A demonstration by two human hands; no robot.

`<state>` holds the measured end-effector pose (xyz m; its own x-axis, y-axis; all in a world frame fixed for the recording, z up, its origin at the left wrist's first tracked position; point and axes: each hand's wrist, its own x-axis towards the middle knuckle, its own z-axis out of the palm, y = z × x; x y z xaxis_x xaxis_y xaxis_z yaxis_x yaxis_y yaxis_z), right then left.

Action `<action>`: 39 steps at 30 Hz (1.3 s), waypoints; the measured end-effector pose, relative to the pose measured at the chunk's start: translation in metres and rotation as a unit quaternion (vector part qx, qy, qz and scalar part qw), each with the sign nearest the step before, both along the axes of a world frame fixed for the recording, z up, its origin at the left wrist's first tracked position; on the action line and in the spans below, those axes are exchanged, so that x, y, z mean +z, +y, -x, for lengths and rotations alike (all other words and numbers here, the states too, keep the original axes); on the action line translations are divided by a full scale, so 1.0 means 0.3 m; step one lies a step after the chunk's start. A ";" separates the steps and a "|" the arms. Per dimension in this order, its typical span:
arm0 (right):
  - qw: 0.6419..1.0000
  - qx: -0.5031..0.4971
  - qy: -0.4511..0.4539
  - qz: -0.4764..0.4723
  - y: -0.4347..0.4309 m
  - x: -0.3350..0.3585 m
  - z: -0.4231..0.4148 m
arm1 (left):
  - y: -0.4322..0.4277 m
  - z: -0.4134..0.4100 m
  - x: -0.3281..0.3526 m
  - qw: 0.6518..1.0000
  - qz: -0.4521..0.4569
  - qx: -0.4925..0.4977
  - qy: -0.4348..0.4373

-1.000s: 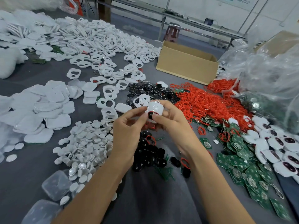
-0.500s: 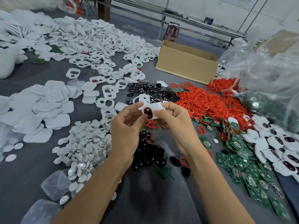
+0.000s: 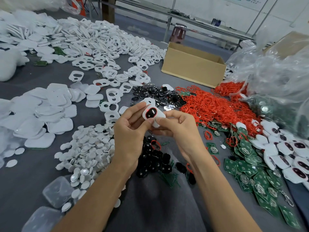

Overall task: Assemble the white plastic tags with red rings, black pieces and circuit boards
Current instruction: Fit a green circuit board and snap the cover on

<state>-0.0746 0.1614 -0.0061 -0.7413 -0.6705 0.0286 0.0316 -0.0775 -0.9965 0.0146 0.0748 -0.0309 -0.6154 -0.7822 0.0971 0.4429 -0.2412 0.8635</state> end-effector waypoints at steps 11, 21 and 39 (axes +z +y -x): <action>0.999 0.030 0.017 -0.021 0.014 0.015 0.011 | 0.008 -0.001 0.000 1.000 0.024 0.004 -0.008; 0.998 0.039 0.014 -0.049 0.030 0.044 0.007 | 0.007 0.004 -0.009 0.999 0.032 -0.008 -0.004; 0.970 0.038 0.134 -0.197 0.308 0.107 -0.042 | 0.012 -0.027 0.033 1.000 0.010 -0.024 0.010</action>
<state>-0.0621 0.2536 0.0260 -0.6907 -0.7209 -0.0562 -0.2417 0.3035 -0.9217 0.0228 0.0784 -0.0210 -0.6501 -0.7493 0.1257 0.4484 -0.2448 0.8596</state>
